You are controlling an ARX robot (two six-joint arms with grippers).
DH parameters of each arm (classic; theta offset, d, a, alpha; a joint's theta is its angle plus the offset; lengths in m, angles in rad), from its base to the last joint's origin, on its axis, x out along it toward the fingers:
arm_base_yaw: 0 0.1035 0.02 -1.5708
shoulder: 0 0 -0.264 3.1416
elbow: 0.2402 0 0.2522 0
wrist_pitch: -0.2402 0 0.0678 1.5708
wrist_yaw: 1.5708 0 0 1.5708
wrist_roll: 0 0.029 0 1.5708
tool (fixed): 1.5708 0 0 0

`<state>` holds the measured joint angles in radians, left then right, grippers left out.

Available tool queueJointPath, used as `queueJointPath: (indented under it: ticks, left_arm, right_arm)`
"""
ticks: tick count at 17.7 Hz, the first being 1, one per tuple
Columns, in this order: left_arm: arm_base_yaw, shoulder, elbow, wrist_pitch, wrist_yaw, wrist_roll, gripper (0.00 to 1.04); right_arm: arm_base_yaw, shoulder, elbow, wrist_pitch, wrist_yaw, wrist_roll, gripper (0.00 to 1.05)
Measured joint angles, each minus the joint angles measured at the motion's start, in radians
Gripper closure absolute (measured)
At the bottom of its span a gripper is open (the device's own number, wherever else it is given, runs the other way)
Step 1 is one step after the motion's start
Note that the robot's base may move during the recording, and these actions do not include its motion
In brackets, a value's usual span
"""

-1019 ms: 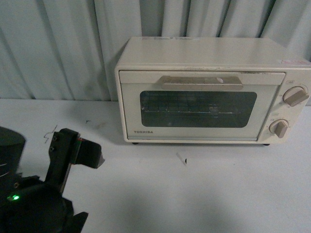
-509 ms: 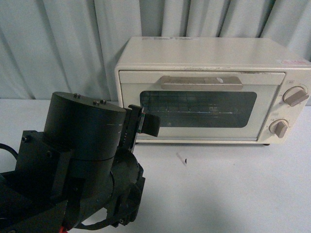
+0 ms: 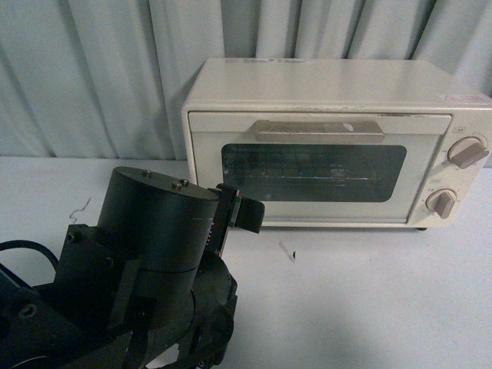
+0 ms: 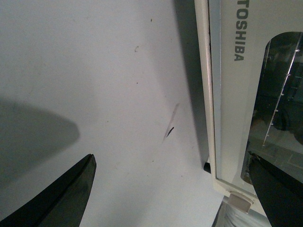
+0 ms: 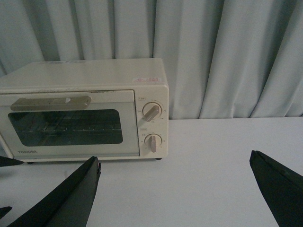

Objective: Open oven

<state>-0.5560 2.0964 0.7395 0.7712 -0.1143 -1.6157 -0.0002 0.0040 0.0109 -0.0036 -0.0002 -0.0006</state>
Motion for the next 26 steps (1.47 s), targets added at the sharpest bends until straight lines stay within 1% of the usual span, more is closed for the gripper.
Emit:
queueJointPath:
  ticks: [6,10,24,25,26]
  left_arm:
    - [0.0,0.035,0.039,-0.001,0.003,0.001,0.07]
    - [0.027,0.058,0.048,0.0,0.007,0.008,0.07]
    - [0.023,0.058,0.048,0.0,0.012,0.027,0.07]
    - [0.023,0.058,0.048,0.0,0.012,0.027,0.07]
    - [0.023,0.058,0.048,0.0,0.013,0.027,0.07]
  right_arm:
    - [0.0,0.0,0.0,0.0,0.0,0.0,0.06]
    - [0.0,0.0,0.0,0.0,0.0,0.0,0.06]
    - [0.0,0.0,0.0,0.0,0.0,0.0,0.06]
    - [0.009,0.013,0.017,-0.072,0.037,0.034,0.06]
    - [0.02,0.131,0.086,-0.235,0.147,0.138,0.06]
